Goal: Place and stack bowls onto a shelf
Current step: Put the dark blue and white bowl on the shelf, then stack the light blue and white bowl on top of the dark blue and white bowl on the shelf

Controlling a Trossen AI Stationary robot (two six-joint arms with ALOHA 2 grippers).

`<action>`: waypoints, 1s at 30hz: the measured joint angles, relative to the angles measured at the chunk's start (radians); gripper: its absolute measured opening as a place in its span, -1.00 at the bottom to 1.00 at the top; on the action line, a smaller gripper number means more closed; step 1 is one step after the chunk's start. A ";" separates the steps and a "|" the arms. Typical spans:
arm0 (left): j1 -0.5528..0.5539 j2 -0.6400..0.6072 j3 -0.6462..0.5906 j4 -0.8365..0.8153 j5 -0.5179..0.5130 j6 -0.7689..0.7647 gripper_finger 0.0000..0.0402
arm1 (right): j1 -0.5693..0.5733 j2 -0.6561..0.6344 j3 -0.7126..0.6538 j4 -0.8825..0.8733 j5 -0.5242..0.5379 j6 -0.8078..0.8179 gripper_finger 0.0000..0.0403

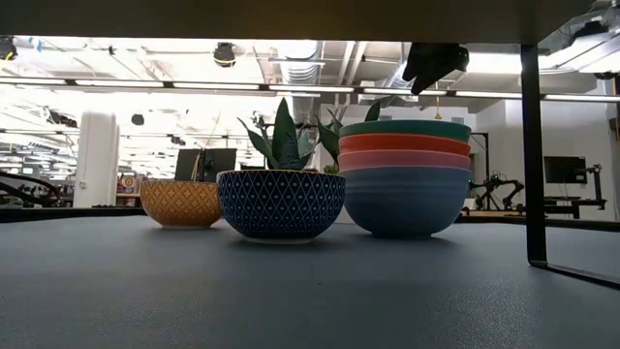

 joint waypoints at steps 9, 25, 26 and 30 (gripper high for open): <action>0.000 0.000 0.000 0.005 0.010 -0.029 -0.41 | 0.000 0.000 0.000 0.000 0.000 0.000 0.21; 0.062 -0.031 0.304 -0.288 -0.110 -0.067 -0.08 | 0.000 0.000 0.000 0.006 0.000 0.000 0.21; 0.080 -0.041 0.334 -0.323 -0.150 -0.055 -0.07 | 0.000 0.000 0.000 0.006 0.000 0.000 0.21; 0.229 -0.091 0.389 -0.416 -0.263 -0.031 -0.07 | 0.000 0.000 0.000 0.006 0.000 0.000 0.21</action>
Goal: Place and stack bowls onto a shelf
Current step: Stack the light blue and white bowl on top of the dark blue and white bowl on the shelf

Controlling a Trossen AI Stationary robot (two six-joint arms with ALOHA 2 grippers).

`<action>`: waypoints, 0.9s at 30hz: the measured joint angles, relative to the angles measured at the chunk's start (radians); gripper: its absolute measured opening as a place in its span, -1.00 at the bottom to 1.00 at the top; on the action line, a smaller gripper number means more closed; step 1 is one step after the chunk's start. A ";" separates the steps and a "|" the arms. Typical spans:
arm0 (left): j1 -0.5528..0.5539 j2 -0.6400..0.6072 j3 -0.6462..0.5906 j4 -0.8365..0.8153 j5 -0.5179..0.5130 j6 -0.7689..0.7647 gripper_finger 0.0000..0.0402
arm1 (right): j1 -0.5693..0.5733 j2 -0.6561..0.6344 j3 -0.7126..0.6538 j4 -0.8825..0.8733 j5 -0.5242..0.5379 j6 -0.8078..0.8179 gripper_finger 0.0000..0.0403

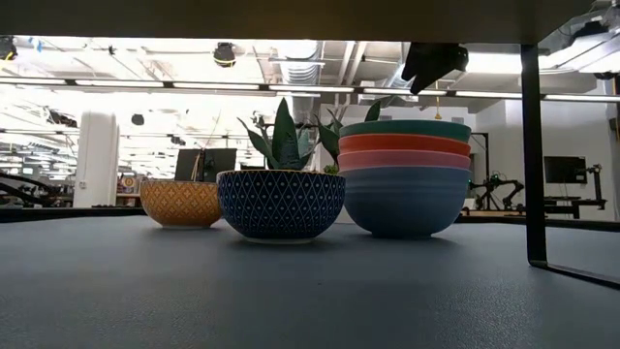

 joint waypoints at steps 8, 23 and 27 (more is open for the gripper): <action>0.379 -0.030 -0.018 0.031 -0.017 0.293 -0.07 | 0.000 0.000 0.000 0.001 0.000 0.034 0.21; 0.572 -0.041 -0.400 0.426 0.170 0.539 -0.07 | 0.000 0.000 0.000 0.000 0.002 0.071 0.21; 0.608 -0.049 -0.545 0.524 0.182 0.551 -0.07 | 0.000 0.000 0.000 0.000 0.002 0.071 0.21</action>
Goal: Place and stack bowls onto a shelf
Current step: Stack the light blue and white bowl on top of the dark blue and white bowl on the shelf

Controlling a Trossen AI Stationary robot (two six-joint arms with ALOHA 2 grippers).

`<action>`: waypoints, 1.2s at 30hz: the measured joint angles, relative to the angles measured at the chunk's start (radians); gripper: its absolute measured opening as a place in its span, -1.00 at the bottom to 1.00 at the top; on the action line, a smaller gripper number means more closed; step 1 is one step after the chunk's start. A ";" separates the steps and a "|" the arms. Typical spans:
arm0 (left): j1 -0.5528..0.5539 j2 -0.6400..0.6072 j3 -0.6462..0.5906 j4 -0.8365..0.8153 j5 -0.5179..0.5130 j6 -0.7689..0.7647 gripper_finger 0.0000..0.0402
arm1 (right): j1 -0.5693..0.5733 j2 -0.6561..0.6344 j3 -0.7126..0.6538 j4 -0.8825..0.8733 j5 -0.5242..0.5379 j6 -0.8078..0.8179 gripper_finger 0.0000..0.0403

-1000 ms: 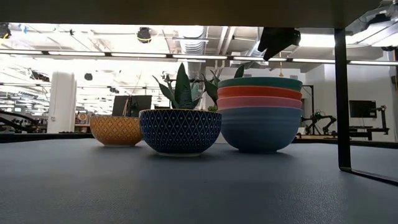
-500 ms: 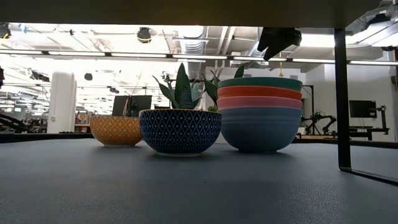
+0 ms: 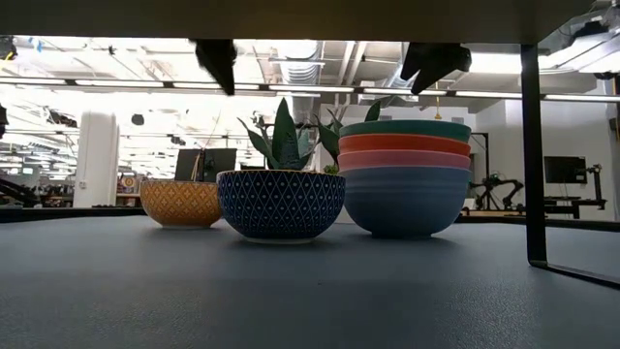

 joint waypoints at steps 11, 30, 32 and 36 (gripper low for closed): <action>0.146 -0.017 -0.249 0.226 0.015 0.159 -0.07 | 0.000 0.000 0.000 0.002 0.001 0.001 0.21; 0.215 -0.016 -0.464 0.368 0.061 0.195 -0.08 | -0.016 0.001 0.000 0.046 0.001 0.016 0.21; 0.228 -0.016 -0.478 0.377 0.071 0.203 -0.08 | -0.020 0.001 0.000 0.046 0.001 0.016 0.21; 0.247 -0.016 -0.523 0.390 0.120 0.206 -0.08 | -0.020 0.001 0.000 0.045 0.001 0.016 0.21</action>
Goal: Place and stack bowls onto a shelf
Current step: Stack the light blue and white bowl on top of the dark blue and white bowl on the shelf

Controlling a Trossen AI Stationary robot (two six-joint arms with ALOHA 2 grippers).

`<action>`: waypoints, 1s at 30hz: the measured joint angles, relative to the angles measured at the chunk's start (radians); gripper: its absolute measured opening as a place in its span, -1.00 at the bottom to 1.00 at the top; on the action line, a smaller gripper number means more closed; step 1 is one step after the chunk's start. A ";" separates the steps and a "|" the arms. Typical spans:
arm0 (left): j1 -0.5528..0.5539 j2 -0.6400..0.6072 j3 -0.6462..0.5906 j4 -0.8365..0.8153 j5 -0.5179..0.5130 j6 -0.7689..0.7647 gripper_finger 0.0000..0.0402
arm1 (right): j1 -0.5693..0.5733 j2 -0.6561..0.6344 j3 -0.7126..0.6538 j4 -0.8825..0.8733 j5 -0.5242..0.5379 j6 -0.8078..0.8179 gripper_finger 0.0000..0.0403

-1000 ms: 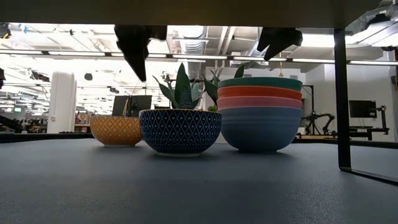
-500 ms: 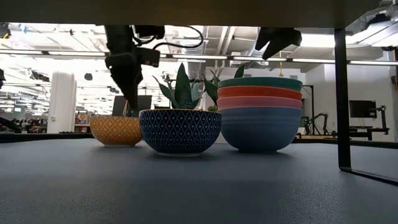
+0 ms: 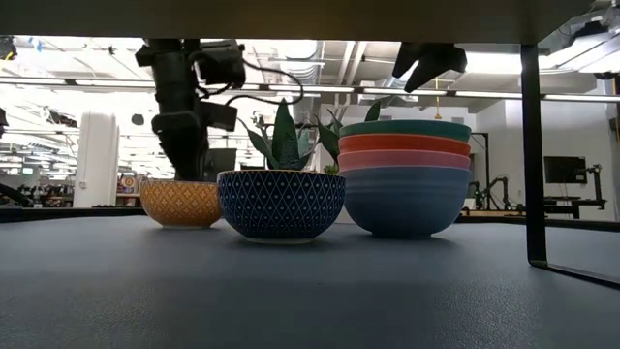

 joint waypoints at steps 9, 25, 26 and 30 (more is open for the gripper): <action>0.003 0.000 -0.050 0.030 0.017 -0.005 -0.24 | -0.002 0.000 0.000 0.000 0.000 -0.002 0.21; 0.002 0.075 -0.028 0.000 0.008 -0.003 -0.97 | -0.006 0.000 0.000 0.000 0.000 0.000 0.21; 0.002 0.069 -0.019 -0.017 0.005 -0.005 -0.98 | -0.006 0.000 0.000 0.000 0.000 0.000 0.21; 0.000 0.045 0.035 -0.092 -0.006 -0.020 -0.99 | -0.006 0.000 0.000 0.000 0.000 0.000 0.21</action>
